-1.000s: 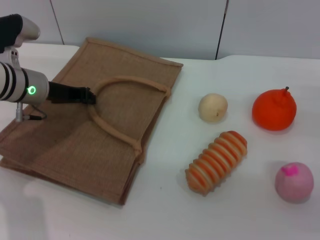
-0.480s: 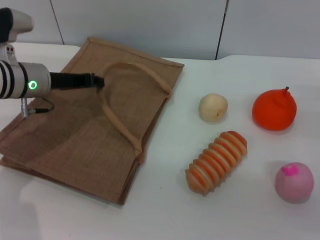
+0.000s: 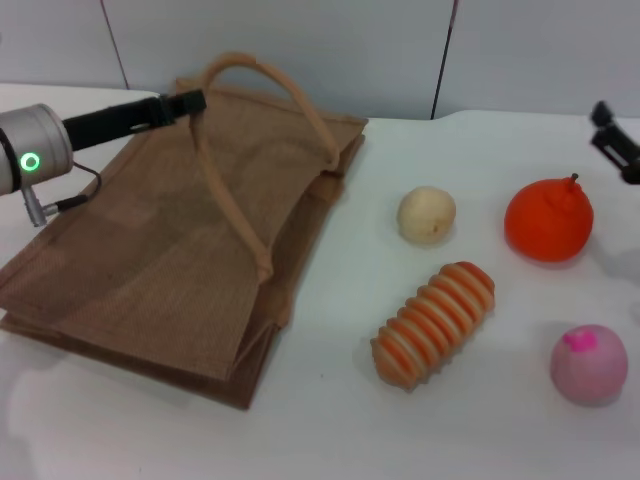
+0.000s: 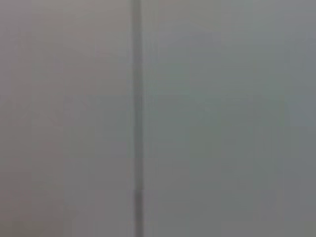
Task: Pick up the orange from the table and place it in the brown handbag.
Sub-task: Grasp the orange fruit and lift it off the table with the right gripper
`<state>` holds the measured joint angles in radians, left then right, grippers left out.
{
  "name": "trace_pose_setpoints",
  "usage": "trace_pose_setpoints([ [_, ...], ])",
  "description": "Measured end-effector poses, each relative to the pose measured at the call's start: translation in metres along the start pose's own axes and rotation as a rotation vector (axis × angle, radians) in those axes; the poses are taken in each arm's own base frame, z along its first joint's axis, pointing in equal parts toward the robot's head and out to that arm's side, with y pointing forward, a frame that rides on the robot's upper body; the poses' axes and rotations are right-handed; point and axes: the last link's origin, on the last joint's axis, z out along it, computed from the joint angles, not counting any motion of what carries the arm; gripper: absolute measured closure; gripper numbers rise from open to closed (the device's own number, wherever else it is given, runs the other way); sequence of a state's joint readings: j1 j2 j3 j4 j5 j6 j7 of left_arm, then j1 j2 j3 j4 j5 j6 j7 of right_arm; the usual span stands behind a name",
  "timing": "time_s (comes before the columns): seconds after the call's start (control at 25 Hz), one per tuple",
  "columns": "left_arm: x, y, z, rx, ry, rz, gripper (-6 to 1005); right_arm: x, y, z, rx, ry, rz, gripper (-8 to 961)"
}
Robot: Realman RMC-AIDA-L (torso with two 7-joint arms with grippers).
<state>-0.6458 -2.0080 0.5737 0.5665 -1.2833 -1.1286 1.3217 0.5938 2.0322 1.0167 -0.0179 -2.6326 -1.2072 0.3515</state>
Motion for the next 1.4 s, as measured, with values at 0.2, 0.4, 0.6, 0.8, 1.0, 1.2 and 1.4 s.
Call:
trace_pose_setpoints([
  [0.2,0.001,0.003,-0.006,-0.042,0.047,0.006,888,0.000,0.017,0.006,-0.132,0.027,-0.058,61],
  [0.4,0.002,0.009,-0.009,-0.089,0.067,-0.001,889,0.003,0.024,0.010,-0.203,0.063,-0.072,61],
  [0.6,0.003,0.013,-0.014,-0.130,0.097,-0.003,888,0.007,0.024,0.008,-0.227,0.096,-0.084,61],
  [0.8,0.006,0.017,-0.018,-0.162,0.117,-0.001,888,0.012,0.020,0.004,-0.235,0.136,-0.104,61],
  [1.0,0.007,0.019,-0.021,-0.176,0.126,0.002,890,0.018,0.015,0.005,-0.213,0.184,-0.112,61],
  [1.2,0.008,0.019,-0.022,-0.180,0.131,-0.001,891,0.022,0.015,0.006,-0.214,0.218,-0.127,61],
  [1.4,0.009,0.023,-0.023,-0.207,0.141,-0.002,891,0.027,0.017,0.006,-0.231,0.262,-0.151,62],
])
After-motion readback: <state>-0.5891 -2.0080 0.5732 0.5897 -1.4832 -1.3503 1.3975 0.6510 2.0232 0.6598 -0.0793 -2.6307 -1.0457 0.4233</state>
